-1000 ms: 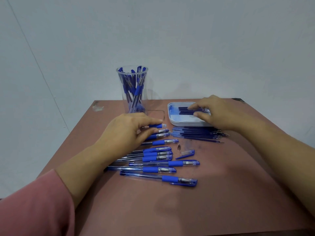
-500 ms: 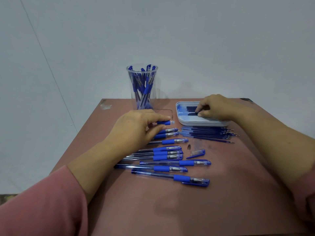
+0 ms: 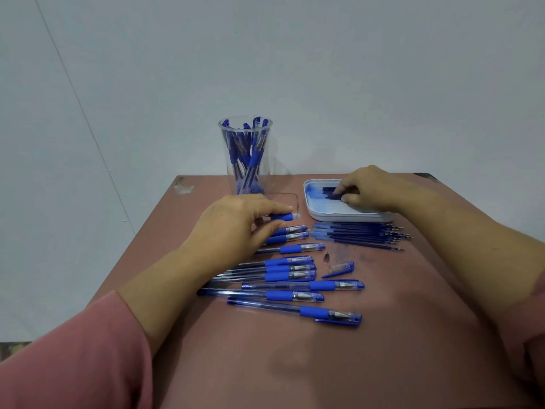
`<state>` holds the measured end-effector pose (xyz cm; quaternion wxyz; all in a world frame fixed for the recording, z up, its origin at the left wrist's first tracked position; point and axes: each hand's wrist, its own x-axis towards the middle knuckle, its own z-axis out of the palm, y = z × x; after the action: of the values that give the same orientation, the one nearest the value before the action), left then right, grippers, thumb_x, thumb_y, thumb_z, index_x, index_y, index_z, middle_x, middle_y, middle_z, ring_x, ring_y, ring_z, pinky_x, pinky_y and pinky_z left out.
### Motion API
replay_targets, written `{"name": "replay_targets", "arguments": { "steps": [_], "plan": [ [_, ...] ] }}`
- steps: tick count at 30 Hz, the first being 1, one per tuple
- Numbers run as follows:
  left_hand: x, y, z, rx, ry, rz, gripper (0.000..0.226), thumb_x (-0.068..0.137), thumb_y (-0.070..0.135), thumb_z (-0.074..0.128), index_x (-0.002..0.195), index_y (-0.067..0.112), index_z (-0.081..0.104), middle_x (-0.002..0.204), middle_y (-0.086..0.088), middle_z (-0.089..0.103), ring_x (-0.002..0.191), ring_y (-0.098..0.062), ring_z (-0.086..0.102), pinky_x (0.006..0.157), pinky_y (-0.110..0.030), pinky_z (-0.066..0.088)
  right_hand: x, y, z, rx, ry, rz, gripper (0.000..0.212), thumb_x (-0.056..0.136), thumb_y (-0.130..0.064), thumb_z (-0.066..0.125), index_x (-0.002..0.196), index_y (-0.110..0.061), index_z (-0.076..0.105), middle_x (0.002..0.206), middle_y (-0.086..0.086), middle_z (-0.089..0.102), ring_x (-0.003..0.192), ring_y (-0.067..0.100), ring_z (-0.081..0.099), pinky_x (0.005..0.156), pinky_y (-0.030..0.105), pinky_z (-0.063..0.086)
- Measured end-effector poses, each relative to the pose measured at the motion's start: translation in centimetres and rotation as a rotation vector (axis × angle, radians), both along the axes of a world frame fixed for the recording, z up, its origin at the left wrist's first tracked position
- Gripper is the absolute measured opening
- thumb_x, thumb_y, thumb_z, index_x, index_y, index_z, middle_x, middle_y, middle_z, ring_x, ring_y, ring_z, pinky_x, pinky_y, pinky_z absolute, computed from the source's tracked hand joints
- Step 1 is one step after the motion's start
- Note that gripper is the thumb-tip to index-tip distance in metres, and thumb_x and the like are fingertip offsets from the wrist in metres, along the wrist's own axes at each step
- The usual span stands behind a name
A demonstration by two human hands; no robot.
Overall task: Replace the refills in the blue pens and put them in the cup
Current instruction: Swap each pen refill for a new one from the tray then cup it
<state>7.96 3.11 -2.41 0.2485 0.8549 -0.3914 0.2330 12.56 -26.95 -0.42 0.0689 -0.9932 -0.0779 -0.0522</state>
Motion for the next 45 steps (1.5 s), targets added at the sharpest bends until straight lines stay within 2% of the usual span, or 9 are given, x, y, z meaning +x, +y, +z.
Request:
{"name": "replay_targets", "arguments": {
  "steps": [7, 11, 14, 16, 18, 27, 32, 41, 45],
  "plan": [
    [-0.2, 0.0, 0.2, 0.018, 0.020, 0.004, 0.029, 0.088, 0.037, 0.066, 0.117, 0.035, 0.069, 0.093, 0.018, 0.067, 0.078, -0.001, 0.059, 0.071, -0.021, 0.050, -2.5, 0.0, 1.9, 0.196, -0.133, 0.066, 0.028, 0.088, -0.016, 0.068, 0.113, -0.027, 0.068, 0.090, -0.010, 0.063, 0.087, 0.011, 0.059, 0.082, 0.025, 0.047],
    [-0.3, -0.1, 0.3, -0.005, 0.029, -0.001, 0.030, 0.088, 0.039, 0.065, 0.117, 0.034, 0.069, 0.091, 0.020, 0.065, 0.077, -0.002, 0.060, 0.071, -0.021, 0.050, -5.8, 0.4, 3.4, 0.207, -0.189, 0.160, 0.036, 0.088, -0.021, 0.067, 0.114, -0.045, 0.062, 0.089, -0.015, 0.059, 0.081, 0.001, 0.055, 0.073, 0.013, 0.039],
    [-0.4, -0.2, 0.3, -0.037, 0.042, -0.004, 0.029, 0.088, 0.039, 0.066, 0.117, 0.034, 0.069, 0.092, 0.020, 0.067, 0.079, 0.001, 0.060, 0.072, -0.017, 0.048, -8.7, 0.6, 3.4, 0.238, -0.207, 0.209, 0.039, 0.086, -0.032, 0.064, 0.109, -0.061, 0.054, 0.087, -0.016, 0.059, 0.081, 0.001, 0.055, 0.073, 0.019, 0.041],
    [-0.6, -0.4, 0.3, -0.068, 0.060, -0.008, 0.029, 0.088, 0.038, 0.067, 0.116, 0.034, 0.069, 0.091, 0.026, 0.063, 0.080, 0.008, 0.058, 0.072, -0.007, 0.042, -10.2, 0.6, 2.7, 0.257, -0.227, 0.241, 0.035, 0.086, -0.033, 0.063, 0.110, -0.058, 0.057, 0.088, -0.016, 0.062, 0.082, 0.005, 0.057, 0.074, 0.020, 0.042],
    [-0.8, -0.7, 0.2, -0.111, 0.097, -0.018, 0.028, 0.087, 0.036, 0.069, 0.115, 0.033, 0.070, 0.091, 0.031, 0.061, 0.081, 0.013, 0.057, 0.071, -0.003, 0.039, -11.0, 0.9, 1.6, 0.300, -0.262, 0.289, 0.033, 0.088, -0.024, 0.067, 0.111, -0.047, 0.062, 0.088, -0.012, 0.065, 0.083, 0.009, 0.057, 0.071, 0.011, 0.040],
    [-1.4, -1.1, 0.1, -0.213, 0.209, -0.048, 0.026, 0.084, 0.029, 0.072, 0.110, 0.029, 0.072, 0.076, 0.035, 0.063, 0.068, 0.010, 0.058, 0.063, -0.002, 0.039, -10.6, 2.1, -0.9, 0.458, -0.356, 0.423, 0.032, 0.083, -0.023, 0.064, 0.114, -0.033, 0.064, 0.084, -0.003, 0.066, 0.075, 0.012, 0.060, 0.068, 0.022, 0.047],
    [-1.6, -1.1, 0.3, -0.223, 0.220, -0.051, 0.025, 0.084, 0.025, 0.073, 0.110, 0.027, 0.073, 0.075, 0.026, 0.065, 0.063, 0.011, 0.057, 0.061, -0.002, 0.039, -10.5, 1.9, -1.1, 0.484, -0.326, 0.425, 0.031, 0.084, -0.024, 0.063, 0.113, -0.035, 0.064, 0.084, -0.004, 0.065, 0.075, 0.013, 0.059, 0.069, 0.025, 0.048],
    [-1.6, -1.1, 0.3, -0.226, 0.217, -0.062, 0.025, 0.084, 0.027, 0.072, 0.109, 0.029, 0.072, 0.079, 0.037, 0.063, 0.068, 0.008, 0.059, 0.063, -0.003, 0.040, -10.5, 2.0, -1.3, 0.484, -0.324, 0.433, 0.030, 0.083, -0.023, 0.064, 0.112, -0.032, 0.066, 0.082, -0.004, 0.065, 0.074, 0.010, 0.058, 0.069, 0.014, 0.044],
    [-1.4, -1.0, 0.3, -0.203, 0.190, -0.075, 0.023, 0.084, 0.030, 0.072, 0.107, 0.029, 0.073, 0.076, 0.035, 0.063, 0.069, 0.008, 0.060, 0.064, -0.003, 0.039, -10.4, 1.9, -1.4, 0.461, -0.309, 0.425, 0.030, 0.085, -0.025, 0.062, 0.112, -0.036, 0.064, 0.083, -0.006, 0.064, 0.076, 0.011, 0.058, 0.069, 0.022, 0.047]
  ]
}}
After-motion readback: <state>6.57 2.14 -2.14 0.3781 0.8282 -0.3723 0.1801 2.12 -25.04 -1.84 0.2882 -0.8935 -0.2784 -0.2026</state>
